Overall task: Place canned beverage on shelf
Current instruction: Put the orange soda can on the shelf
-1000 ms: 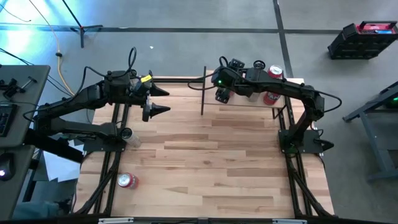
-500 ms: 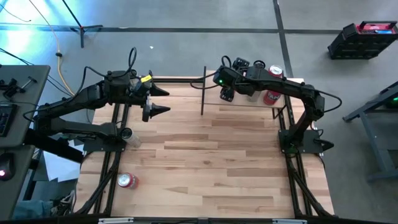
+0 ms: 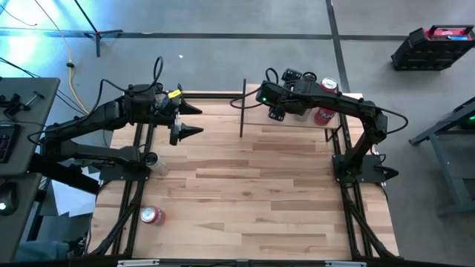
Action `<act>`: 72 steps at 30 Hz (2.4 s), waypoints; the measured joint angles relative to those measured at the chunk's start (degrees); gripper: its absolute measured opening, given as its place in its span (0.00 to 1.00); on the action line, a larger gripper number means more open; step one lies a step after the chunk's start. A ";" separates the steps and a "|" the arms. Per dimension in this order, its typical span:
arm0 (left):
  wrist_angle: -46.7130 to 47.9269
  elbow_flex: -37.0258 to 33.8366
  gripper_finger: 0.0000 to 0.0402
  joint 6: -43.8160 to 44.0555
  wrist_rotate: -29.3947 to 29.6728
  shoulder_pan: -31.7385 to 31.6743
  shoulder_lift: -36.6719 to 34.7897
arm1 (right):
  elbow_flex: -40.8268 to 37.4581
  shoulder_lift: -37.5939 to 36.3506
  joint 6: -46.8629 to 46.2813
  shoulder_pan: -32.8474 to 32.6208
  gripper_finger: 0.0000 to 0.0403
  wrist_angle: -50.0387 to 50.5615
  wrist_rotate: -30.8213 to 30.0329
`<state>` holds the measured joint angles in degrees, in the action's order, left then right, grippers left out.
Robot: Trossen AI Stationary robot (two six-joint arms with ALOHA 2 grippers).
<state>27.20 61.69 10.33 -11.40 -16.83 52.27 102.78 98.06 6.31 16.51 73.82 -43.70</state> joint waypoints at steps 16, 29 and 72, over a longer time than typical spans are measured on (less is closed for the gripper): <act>0.00 -0.01 0.91 0.03 0.09 -0.01 0.00 | 0.00 -0.02 2.54 1.54 0.98 -3.34 1.64; 0.02 -0.02 0.91 0.02 0.11 0.00 0.00 | 0.00 -0.02 1.08 2.10 0.98 0.67 1.74; -4.61 -0.04 0.91 0.45 2.93 1.57 -0.09 | -0.54 -6.99 0.02 4.42 0.98 -3.74 11.65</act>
<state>22.59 61.65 10.77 -8.47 -15.25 52.18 102.24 91.07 6.33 20.92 70.08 -32.05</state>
